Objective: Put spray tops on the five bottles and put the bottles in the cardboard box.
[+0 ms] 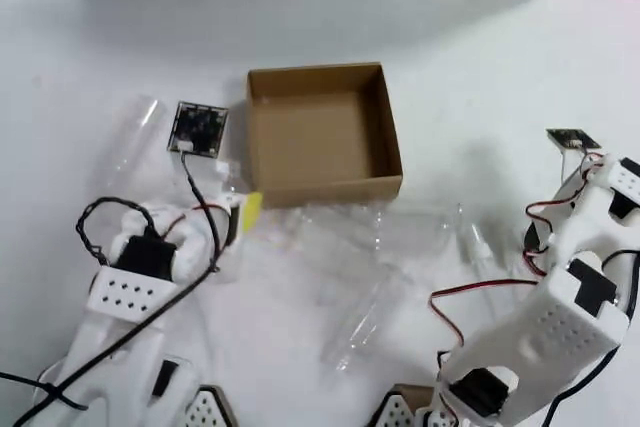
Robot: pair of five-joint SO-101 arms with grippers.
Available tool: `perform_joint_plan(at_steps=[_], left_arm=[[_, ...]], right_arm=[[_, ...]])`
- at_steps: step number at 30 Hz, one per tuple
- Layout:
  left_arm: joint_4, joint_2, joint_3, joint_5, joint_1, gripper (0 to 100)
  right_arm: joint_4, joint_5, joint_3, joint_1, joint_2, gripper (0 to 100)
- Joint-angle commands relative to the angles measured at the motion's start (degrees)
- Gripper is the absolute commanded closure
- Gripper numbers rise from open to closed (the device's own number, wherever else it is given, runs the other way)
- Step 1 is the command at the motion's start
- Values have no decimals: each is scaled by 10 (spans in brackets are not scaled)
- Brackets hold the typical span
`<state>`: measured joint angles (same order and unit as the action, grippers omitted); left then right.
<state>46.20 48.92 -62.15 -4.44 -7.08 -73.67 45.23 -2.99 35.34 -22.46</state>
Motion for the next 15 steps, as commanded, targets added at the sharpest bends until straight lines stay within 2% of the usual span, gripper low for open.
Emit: perform_joint_plan(at_steps=[1, 8, 11, 15], left_arm=[[-16, 22, 5, 0, 3, 980], [-16, 23, 10, 0, 2, 980], [-12, 23, 25, 0, 2, 980], [-11, 23, 33, 1, 2, 980]], right_arm=[[-62, 0, 72, 0, 19, 983], [-251, -15, 158, 0, 80, 982], [-249, -66, 129, 6, 127, 982], [-248, -69, 55, 7, 208, 982]])
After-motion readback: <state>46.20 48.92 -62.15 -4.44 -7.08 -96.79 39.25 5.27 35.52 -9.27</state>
